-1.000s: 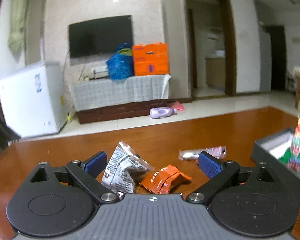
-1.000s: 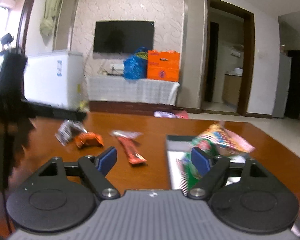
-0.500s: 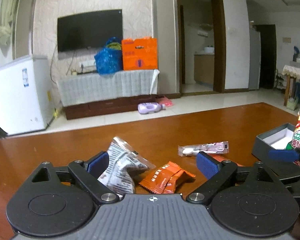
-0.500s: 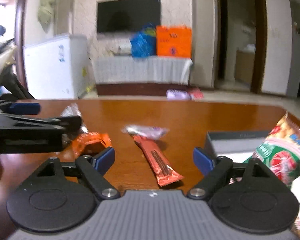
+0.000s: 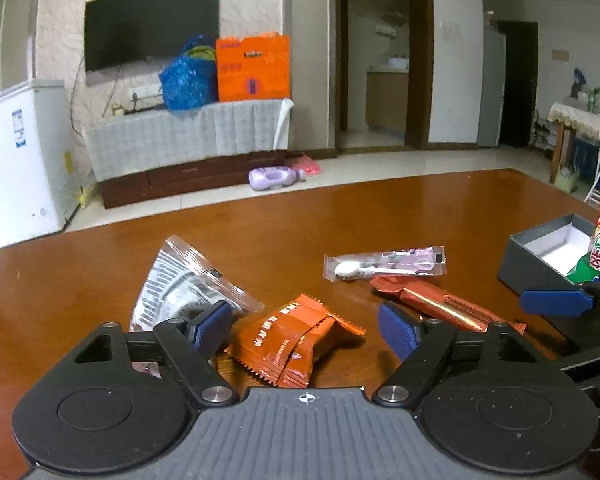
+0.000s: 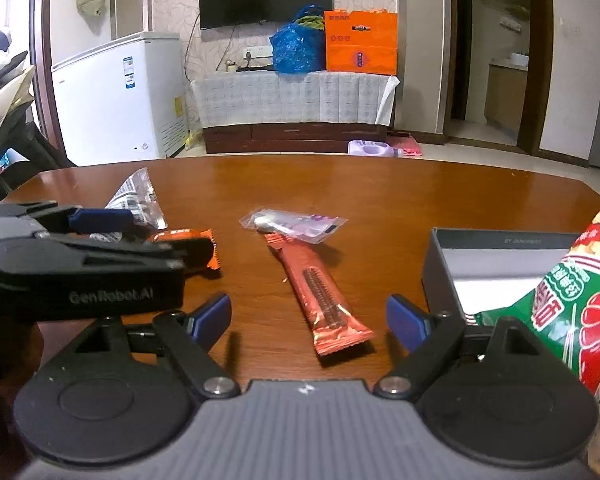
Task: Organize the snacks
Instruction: 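Grasp the orange chocolate bar with the right tool while the left tool closes on the orange packet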
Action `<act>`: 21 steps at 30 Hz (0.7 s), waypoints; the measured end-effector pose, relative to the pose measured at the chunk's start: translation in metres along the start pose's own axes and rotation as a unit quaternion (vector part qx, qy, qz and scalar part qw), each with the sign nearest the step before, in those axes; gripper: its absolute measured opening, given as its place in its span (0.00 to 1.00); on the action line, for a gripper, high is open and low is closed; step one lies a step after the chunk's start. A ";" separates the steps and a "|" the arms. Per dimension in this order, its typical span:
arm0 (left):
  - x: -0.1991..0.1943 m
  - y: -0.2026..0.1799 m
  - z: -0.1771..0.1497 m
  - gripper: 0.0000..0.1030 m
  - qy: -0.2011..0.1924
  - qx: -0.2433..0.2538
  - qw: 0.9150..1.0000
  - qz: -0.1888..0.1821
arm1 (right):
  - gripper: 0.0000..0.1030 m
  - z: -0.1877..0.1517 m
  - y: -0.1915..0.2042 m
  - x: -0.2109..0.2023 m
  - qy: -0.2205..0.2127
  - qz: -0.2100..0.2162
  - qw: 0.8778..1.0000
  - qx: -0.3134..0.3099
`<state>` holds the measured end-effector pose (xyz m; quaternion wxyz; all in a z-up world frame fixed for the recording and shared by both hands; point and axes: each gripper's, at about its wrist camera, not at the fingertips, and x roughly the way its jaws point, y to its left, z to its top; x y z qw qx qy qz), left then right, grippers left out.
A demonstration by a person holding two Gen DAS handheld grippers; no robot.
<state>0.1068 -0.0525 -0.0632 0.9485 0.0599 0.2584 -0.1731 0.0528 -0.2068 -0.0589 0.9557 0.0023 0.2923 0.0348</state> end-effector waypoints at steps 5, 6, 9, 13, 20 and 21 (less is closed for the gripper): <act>0.009 0.001 0.002 0.78 0.020 -0.007 1.000 -0.004 | 0.84 0.001 0.004 0.005 0.007 0.007 1.000 -0.008; 0.010 0.004 0.003 0.79 0.026 -0.011 1.000 -0.004 | 0.84 0.003 0.006 0.005 0.009 0.006 1.000 -0.011; 0.014 0.009 0.004 0.79 0.035 -0.024 0.999 -0.007 | 0.84 0.005 0.008 0.012 0.012 0.000 1.000 -0.017; 0.015 0.014 0.004 0.79 0.039 -0.031 0.999 -0.008 | 0.84 0.005 0.008 0.015 0.010 0.000 1.000 -0.012; 0.014 0.012 0.004 0.74 0.046 -0.035 0.998 -0.009 | 0.83 0.005 0.007 0.016 0.012 0.004 1.000 -0.017; 0.013 0.012 0.004 0.74 0.046 -0.033 0.998 -0.008 | 0.83 0.006 0.007 0.016 0.012 0.005 1.000 -0.018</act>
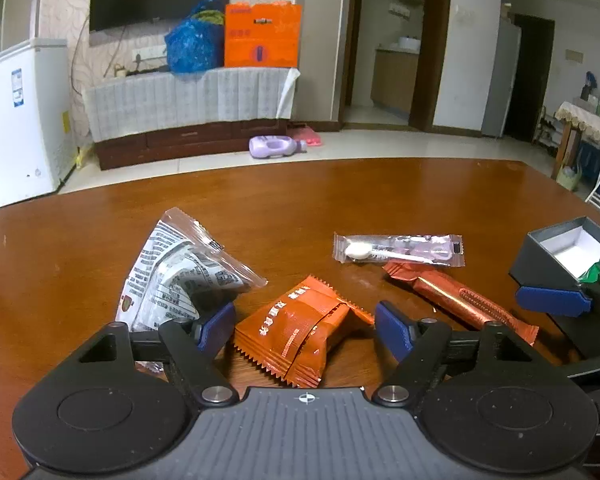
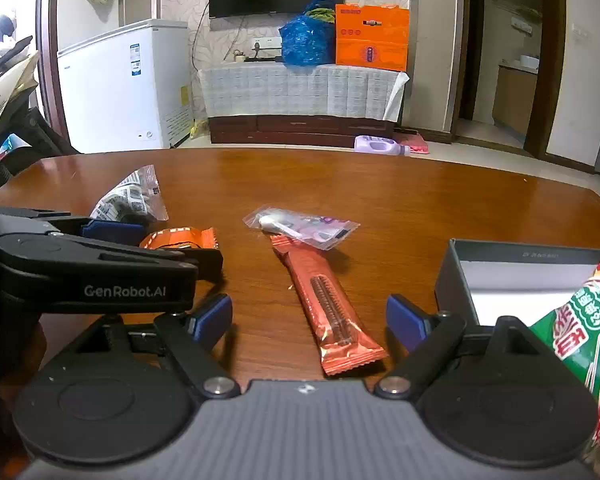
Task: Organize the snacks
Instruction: 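Grasp the orange chocolate bar with the right tool while the left tool closes on the orange packet, then lift the orange bar with the right tool while the left tool grips the orange packet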
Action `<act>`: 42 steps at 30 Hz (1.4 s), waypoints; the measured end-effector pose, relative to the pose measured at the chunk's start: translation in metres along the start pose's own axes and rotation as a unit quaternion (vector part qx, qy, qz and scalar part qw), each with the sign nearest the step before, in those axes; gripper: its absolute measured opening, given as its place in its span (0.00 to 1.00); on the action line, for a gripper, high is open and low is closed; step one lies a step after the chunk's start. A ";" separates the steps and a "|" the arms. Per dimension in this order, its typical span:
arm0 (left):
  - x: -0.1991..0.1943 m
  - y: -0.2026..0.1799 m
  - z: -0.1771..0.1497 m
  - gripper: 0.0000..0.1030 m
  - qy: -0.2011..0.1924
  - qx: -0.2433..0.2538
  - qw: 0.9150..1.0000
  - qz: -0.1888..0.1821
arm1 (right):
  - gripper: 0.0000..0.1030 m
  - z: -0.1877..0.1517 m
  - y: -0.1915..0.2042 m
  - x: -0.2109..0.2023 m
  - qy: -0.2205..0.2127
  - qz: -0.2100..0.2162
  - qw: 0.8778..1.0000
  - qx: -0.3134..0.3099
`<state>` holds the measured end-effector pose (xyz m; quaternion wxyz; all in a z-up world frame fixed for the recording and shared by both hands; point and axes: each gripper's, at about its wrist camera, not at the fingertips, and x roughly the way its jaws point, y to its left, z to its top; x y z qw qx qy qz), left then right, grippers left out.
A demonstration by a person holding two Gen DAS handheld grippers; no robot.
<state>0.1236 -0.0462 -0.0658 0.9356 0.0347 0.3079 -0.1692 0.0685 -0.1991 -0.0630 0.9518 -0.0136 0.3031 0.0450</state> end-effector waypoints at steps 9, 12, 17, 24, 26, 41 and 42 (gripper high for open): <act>-0.001 0.000 -0.001 0.70 -0.002 0.005 1.000 0.011 | 0.73 0.002 -0.004 0.001 -0.003 -0.006 1.000 0.001; -0.001 0.000 -0.001 0.69 -0.002 0.006 1.000 0.013 | 0.65 0.002 -0.006 0.002 -0.007 -0.014 1.000 0.005; -0.002 -0.002 -0.002 0.68 -0.002 0.014 1.000 0.010 | 0.57 0.003 -0.010 0.003 -0.011 -0.022 1.000 0.010; -0.002 -0.007 -0.003 0.68 -0.002 0.023 1.000 0.009 | 0.34 0.003 -0.001 0.006 0.000 -0.010 1.000 -0.023; -0.003 -0.006 -0.003 0.68 -0.001 0.021 1.000 0.006 | 0.34 0.003 0.001 0.006 0.003 -0.009 0.999 -0.032; -0.015 -0.013 0.003 0.48 0.038 0.026 0.999 0.001 | 0.23 -0.003 0.003 0.000 0.011 -0.002 0.999 -0.034; -0.018 -0.014 0.003 0.48 0.043 0.028 0.999 0.002 | 0.23 -0.004 0.004 -0.001 0.012 -0.003 0.999 -0.035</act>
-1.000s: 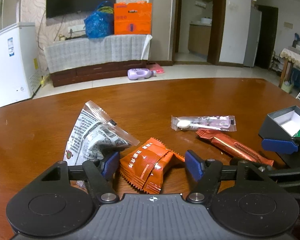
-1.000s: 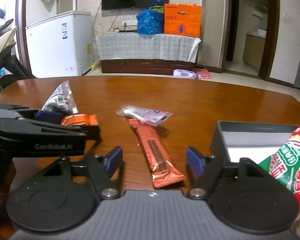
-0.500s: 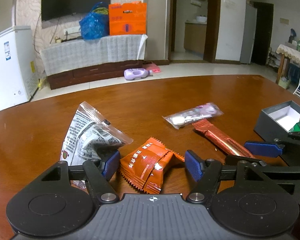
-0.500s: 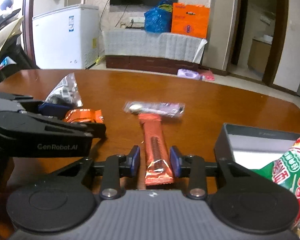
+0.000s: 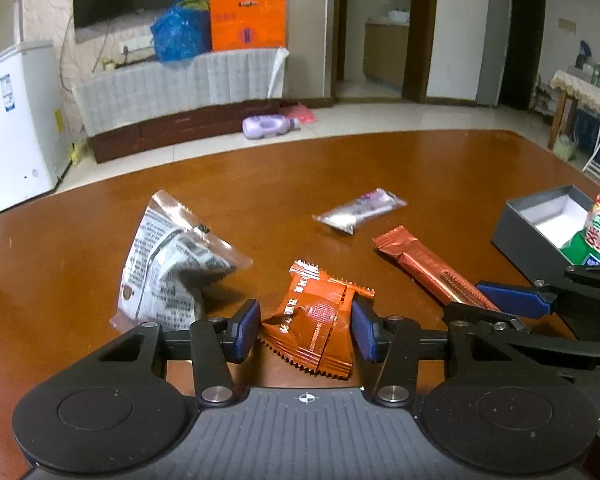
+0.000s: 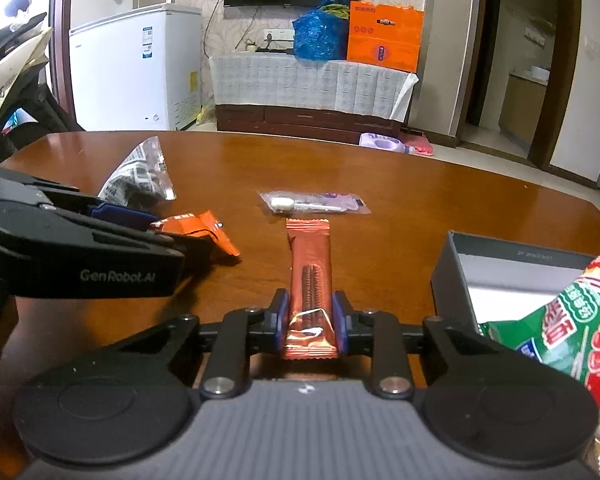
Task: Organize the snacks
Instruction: 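Lift the orange bar with the right tool while the left tool grips the orange packet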
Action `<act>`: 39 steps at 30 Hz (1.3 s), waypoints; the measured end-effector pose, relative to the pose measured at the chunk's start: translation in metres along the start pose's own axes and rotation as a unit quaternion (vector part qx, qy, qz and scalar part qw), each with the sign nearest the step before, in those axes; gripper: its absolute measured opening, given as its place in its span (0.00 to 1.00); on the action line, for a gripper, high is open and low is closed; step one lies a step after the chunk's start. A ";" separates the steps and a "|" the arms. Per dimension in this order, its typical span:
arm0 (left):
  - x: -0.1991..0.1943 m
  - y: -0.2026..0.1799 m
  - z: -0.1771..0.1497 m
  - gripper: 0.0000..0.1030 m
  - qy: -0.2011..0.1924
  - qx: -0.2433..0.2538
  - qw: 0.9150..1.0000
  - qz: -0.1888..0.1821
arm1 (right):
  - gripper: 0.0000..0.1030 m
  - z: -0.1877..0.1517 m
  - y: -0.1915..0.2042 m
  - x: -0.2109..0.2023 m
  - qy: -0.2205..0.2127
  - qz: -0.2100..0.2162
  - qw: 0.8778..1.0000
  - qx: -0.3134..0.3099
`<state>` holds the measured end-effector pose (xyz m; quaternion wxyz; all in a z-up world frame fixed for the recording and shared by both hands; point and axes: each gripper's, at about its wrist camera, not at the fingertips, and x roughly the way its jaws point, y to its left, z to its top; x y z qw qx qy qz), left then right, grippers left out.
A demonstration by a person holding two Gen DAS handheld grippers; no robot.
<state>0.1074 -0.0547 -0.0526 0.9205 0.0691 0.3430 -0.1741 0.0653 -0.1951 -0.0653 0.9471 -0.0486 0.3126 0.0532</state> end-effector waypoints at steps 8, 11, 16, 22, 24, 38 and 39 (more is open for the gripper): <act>-0.027 -0.020 -0.012 0.46 0.030 0.040 0.999 0.018 | 0.23 -0.019 0.007 -0.030 0.008 0.000 1.000 0.006; -0.041 -0.026 -0.021 0.46 0.037 0.049 0.998 0.021 | 0.23 -0.029 0.009 -0.049 0.015 0.007 1.000 0.019; -0.066 -0.033 -0.037 0.46 0.044 0.048 0.998 0.013 | 0.23 -0.050 0.016 -0.083 0.014 -0.001 1.000 0.010; -0.086 -0.042 -0.053 0.46 0.056 0.053 0.997 0.006 | 0.23 -0.075 0.018 -0.120 0.025 -0.003 1.000 0.005; -0.093 -0.044 -0.057 0.46 0.061 0.050 0.997 -0.003 | 0.23 -0.081 0.018 -0.131 0.027 -0.002 1.000 0.008; -0.109 -0.060 -0.073 0.55 0.059 0.057 0.997 -0.013 | 0.23 -0.098 0.016 -0.153 0.027 0.008 0.999 0.020; -0.108 -0.060 -0.072 0.58 0.058 0.053 0.997 -0.015 | 0.23 -0.096 0.015 -0.151 0.027 0.009 0.999 0.021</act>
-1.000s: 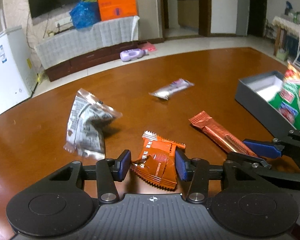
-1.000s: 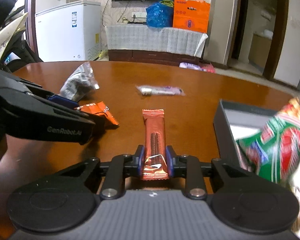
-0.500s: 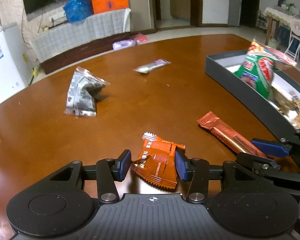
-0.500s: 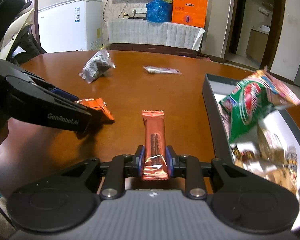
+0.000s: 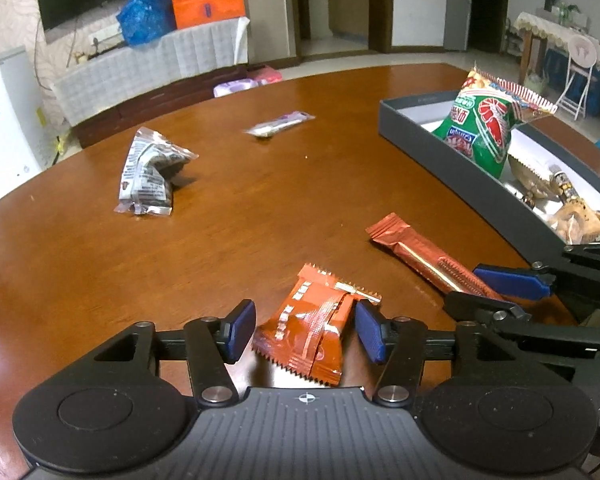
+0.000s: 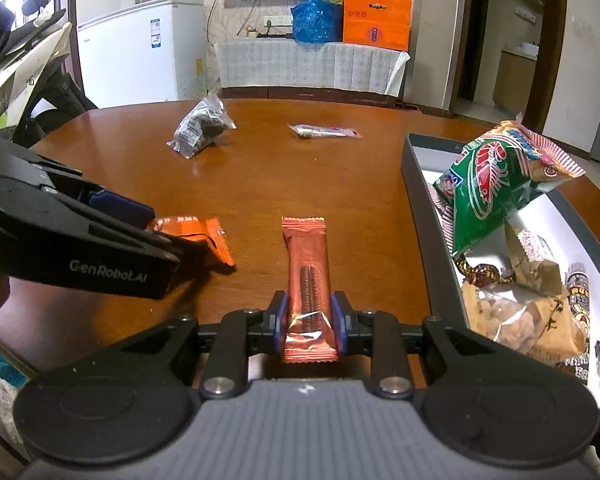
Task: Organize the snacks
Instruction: 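Lift the orange bar with the right tool while the left tool grips the orange packet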
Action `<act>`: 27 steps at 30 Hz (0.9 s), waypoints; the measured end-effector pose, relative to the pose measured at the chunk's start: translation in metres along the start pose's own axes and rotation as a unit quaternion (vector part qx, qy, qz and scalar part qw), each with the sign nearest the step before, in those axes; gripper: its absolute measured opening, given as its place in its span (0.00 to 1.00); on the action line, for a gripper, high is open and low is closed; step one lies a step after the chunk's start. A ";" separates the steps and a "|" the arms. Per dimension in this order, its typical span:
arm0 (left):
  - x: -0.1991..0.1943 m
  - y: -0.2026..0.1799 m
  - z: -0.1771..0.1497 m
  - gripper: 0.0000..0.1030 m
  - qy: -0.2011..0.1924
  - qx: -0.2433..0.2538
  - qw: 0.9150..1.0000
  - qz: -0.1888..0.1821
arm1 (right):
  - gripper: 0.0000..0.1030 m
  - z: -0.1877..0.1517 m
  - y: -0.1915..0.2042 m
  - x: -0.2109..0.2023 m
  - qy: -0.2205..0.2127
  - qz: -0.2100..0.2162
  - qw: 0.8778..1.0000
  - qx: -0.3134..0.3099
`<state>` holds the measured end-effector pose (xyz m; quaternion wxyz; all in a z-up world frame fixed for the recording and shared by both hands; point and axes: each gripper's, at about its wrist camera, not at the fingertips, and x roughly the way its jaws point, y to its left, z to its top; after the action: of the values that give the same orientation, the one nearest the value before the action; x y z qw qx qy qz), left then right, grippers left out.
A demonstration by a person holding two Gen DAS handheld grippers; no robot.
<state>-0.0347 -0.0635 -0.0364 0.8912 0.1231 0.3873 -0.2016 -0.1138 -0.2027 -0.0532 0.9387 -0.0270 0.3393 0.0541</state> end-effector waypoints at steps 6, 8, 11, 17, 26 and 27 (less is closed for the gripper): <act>0.004 -0.003 0.003 0.68 -0.006 0.001 1.000 -0.002 | 0.27 0.004 -0.001 0.007 -0.002 -0.001 1.000 -0.010; 0.007 -0.001 0.003 0.68 -0.002 -0.005 1.000 -0.001 | 0.31 0.005 0.000 0.009 -0.003 -0.003 1.000 -0.018; 0.009 0.004 0.004 0.67 0.007 -0.015 1.000 -0.006 | 0.38 0.008 0.001 0.012 -0.007 -0.005 0.999 -0.032; 0.003 0.008 0.006 0.64 0.005 -0.010 1.000 -0.015 | 0.43 0.014 -0.001 0.021 -0.013 0.001 0.999 -0.036; 0.009 0.007 0.003 0.50 0.033 -0.008 0.999 -0.033 | 0.43 0.015 -0.011 0.026 -0.008 0.016 1.000 -0.007; 0.011 0.006 0.002 0.49 0.035 -0.004 0.999 -0.031 | 0.43 0.015 -0.011 0.026 -0.008 0.016 1.000 -0.009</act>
<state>-0.0239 -0.0622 -0.0425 0.8710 0.1140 0.4228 -0.2229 -0.0835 -0.2097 -0.0578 0.9402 -0.0294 0.3316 0.0726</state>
